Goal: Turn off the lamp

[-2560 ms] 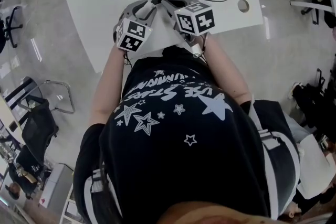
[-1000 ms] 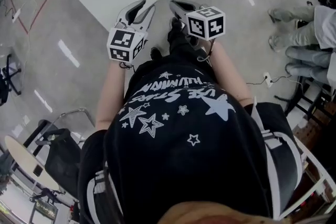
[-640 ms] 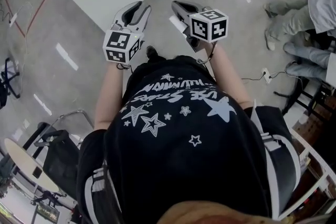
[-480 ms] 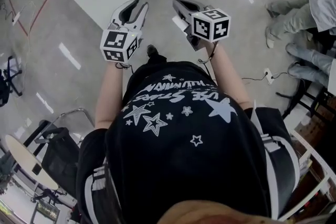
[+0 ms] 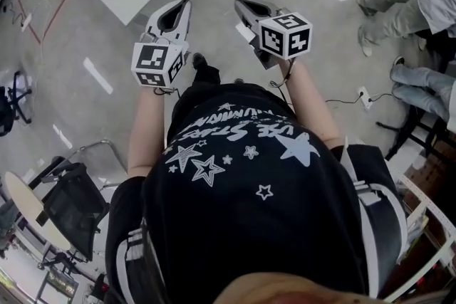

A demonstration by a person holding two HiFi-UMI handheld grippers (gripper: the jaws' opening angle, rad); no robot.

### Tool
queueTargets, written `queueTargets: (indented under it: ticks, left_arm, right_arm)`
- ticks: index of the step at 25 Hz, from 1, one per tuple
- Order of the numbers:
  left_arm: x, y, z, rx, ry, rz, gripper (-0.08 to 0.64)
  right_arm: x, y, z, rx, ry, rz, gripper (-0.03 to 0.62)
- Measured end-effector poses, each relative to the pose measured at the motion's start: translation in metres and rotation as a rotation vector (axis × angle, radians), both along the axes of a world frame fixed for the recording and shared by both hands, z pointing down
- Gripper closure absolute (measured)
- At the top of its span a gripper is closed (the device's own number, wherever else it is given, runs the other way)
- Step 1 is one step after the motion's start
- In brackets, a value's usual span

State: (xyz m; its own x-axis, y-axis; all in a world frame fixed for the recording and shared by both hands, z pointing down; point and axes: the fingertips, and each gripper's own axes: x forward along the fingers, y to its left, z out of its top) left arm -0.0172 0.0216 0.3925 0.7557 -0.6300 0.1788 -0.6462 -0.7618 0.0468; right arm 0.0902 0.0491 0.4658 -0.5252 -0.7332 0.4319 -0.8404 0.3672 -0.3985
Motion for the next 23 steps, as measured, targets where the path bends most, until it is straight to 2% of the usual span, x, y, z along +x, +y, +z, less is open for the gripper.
queueTargets:
  ticks: [9, 18, 23]
  left_arm:
    - [0.012, 0.054, -0.007, 0.013, 0.029, -0.046, 0.549]
    - [0.012, 0.077, -0.007, 0.02, 0.033, -0.063, 0.549]
    - [0.003, 0.081, -0.009, 0.02, 0.029, -0.085, 0.549]
  right_arm:
    - [0.011, 0.049, -0.017, 0.101, -0.013, -0.052, 0.588]
    - [0.012, 0.069, -0.02, 0.128, 0.0, -0.073, 0.588]
    - [0.012, 0.076, -0.029, 0.181, 0.026, -0.061, 0.588]
